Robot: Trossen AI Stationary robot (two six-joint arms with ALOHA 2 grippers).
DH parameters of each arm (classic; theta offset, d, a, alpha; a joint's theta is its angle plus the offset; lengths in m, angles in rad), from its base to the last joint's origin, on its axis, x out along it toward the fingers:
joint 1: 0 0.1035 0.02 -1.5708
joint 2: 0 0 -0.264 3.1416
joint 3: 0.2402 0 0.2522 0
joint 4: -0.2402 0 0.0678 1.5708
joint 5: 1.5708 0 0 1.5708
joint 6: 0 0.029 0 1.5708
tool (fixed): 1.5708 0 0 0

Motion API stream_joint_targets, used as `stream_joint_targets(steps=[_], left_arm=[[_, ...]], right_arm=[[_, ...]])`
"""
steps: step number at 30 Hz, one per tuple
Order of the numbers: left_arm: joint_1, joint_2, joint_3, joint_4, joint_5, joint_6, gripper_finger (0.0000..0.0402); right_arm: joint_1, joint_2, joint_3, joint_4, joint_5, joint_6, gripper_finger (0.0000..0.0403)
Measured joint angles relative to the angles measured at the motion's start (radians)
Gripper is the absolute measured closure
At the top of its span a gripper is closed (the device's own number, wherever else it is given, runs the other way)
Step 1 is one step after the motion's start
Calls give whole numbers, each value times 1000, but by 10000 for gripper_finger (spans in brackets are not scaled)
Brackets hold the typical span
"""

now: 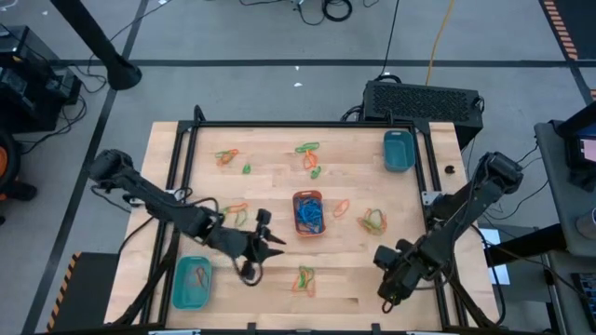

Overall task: Sort rubber bands into baskets
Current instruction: Put the orange rubber band into the green bin

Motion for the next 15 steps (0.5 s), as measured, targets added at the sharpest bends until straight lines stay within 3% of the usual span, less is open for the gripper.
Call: stream_joint_targets(steps=[6,11,15], left_arm=[[87,101,0,97,182,68,283],[153,166,-1,185,237,64,283],[182,190,-1,189,302,40,283]], right_arm=[[27,112,0,36,-15,-13,314],[17,178,0,65,26,-38,314],[11,228,1,94,-19,-32,314]])
